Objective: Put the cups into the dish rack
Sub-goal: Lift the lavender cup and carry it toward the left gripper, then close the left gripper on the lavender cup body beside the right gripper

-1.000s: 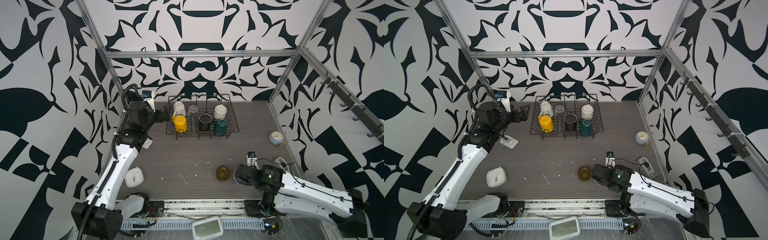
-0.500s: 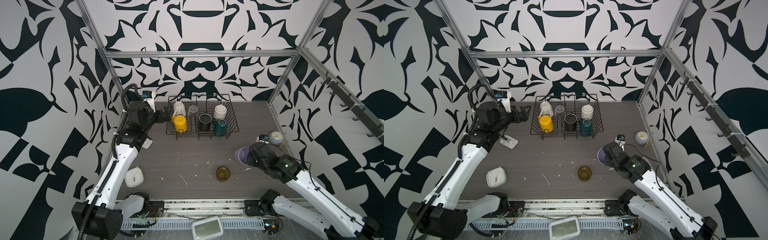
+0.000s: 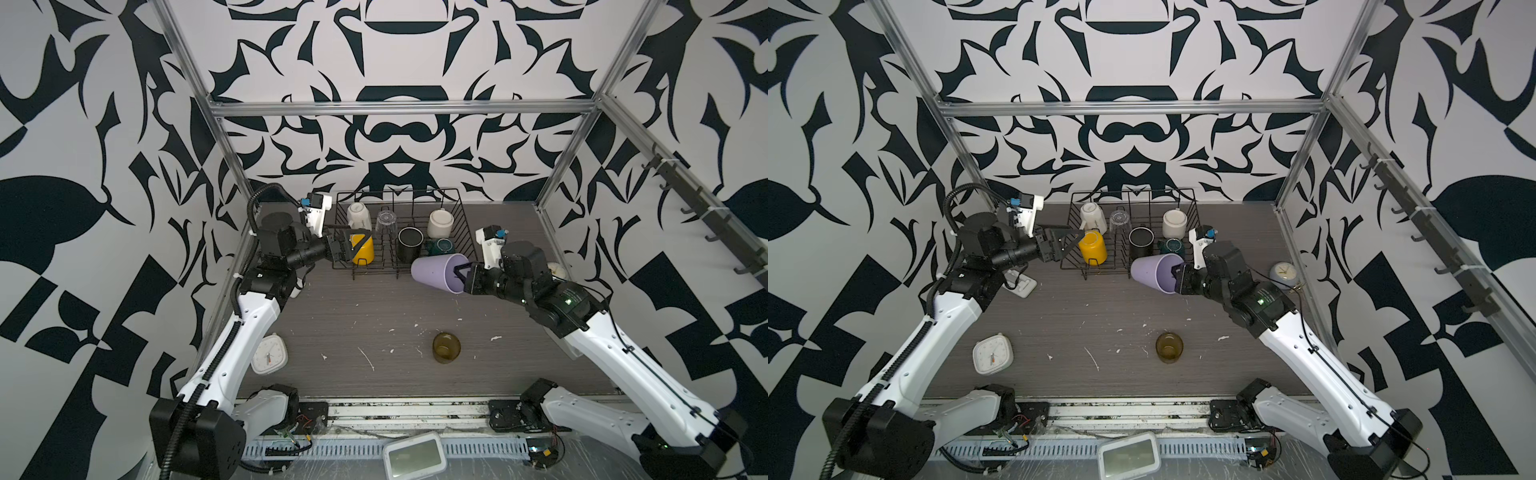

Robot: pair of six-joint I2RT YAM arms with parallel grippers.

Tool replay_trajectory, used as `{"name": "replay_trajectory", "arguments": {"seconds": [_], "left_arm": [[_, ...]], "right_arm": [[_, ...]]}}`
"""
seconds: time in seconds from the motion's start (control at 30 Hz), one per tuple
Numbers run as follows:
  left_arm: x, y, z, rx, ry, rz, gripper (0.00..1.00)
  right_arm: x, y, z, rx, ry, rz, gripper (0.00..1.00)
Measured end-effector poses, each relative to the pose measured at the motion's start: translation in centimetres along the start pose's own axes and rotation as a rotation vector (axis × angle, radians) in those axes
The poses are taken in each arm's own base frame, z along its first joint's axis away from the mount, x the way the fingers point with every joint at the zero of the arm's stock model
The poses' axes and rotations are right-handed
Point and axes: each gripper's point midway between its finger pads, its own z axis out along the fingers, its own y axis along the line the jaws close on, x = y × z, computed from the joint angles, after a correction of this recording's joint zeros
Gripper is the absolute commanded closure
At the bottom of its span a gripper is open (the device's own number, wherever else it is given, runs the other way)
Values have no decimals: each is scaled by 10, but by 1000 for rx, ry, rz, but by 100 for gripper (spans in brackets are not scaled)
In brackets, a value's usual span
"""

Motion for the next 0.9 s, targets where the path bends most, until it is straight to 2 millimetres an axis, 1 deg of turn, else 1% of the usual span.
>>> {"name": "replay_trajectory", "arguments": {"seconds": [0.07, 0.2, 0.3, 0.37, 0.47, 0.63, 0.73, 0.9], "left_arm": [[4, -9, -1, 53, 7, -5, 1], [0, -31, -6, 155, 1, 19, 1], [-3, -46, -9, 222, 2, 38, 1], [-3, -52, -10, 255, 9, 43, 1], [-2, -60, -13, 301, 22, 48, 1], [0, -69, -16, 352, 45, 53, 1], [3, -75, -17, 380, 60, 55, 1], [7, -85, -17, 424, 84, 63, 1]], "right_arm": [[-4, 17, 2, -85, 1, -2, 100], [-11, 46, 8, -233, 18, -3, 100], [-14, 63, 13, -323, 31, 7, 100], [-15, 71, 16, -371, 42, 11, 100], [-16, 82, 18, -438, 59, 24, 100], [-20, 99, 15, -531, 67, 33, 100], [-24, 106, 14, -570, 64, 37, 100], [-28, 111, 17, -605, 62, 50, 100]]}}
